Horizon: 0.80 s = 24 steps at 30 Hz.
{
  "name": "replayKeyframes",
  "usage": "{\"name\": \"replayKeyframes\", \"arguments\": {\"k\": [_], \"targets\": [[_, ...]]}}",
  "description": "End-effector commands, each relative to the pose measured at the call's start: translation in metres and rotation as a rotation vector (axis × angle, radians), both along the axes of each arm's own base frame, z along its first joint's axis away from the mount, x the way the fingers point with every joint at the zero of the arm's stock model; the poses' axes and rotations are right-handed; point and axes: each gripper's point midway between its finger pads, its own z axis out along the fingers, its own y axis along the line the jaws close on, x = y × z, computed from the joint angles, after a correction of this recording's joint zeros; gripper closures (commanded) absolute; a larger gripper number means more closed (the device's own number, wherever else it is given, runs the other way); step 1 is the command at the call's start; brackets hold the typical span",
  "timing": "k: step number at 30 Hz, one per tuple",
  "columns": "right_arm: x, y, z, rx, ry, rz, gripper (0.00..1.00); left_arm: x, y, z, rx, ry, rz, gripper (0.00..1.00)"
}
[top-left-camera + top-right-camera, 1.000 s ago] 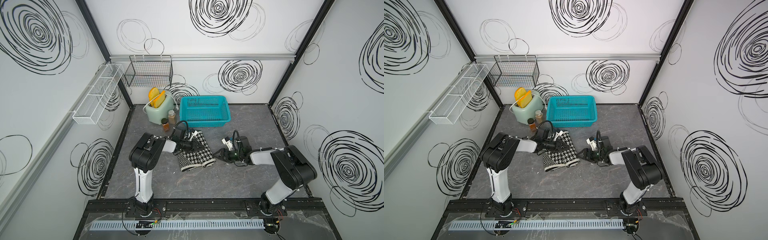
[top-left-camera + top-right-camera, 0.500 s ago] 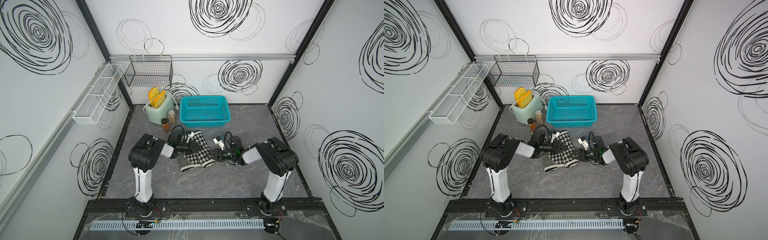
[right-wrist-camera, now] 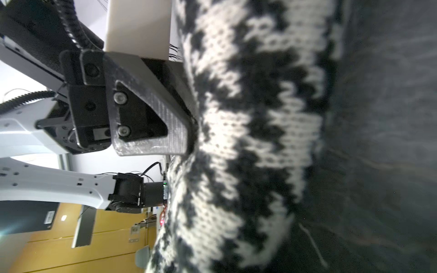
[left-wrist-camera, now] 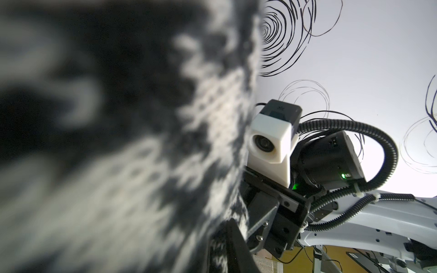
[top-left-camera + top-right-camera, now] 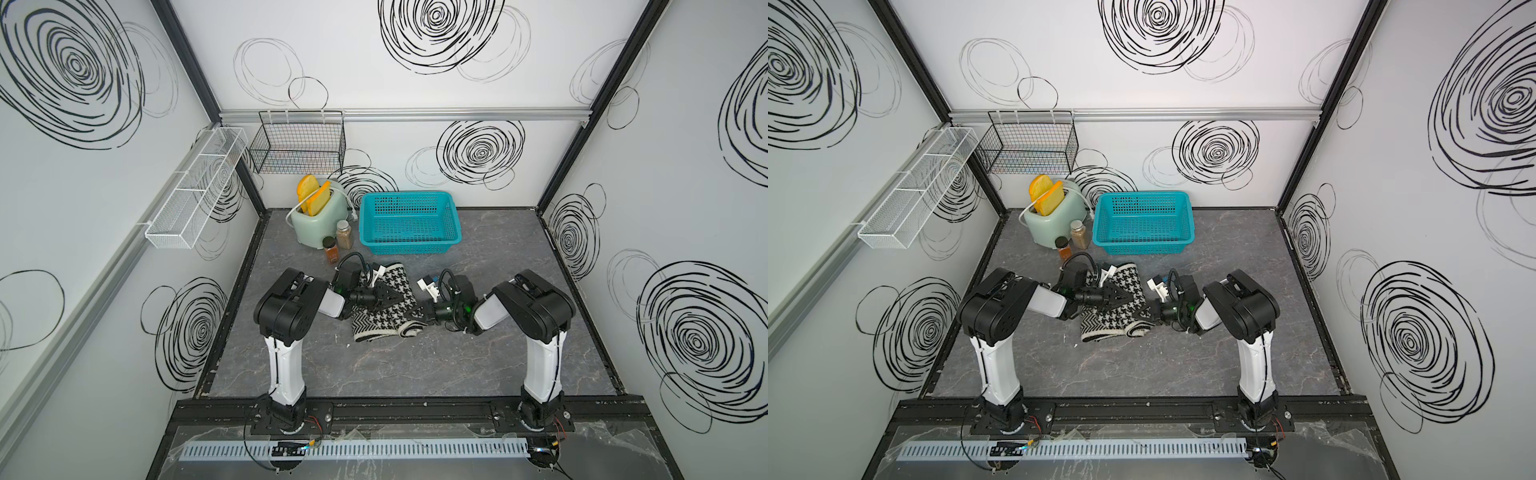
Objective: Roll up the scarf and place it into the basket
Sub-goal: Roll the scarf at the center of the board.
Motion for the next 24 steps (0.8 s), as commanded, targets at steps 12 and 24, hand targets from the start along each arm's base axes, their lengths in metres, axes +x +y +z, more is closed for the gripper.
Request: {"name": "replayKeyframes", "arguments": {"k": [12, 24], "targets": [[-0.010, -0.081, 0.007, -0.591, -0.112, -0.036, 1.00, -0.008, -0.009, 0.053, -0.067, -0.034, -0.019, 0.66], [0.018, -0.120, 0.011, -1.296, -0.417, -0.078, 1.00, 0.023, 0.043, 0.108, 0.020, -0.148, 0.103, 0.66]]}}
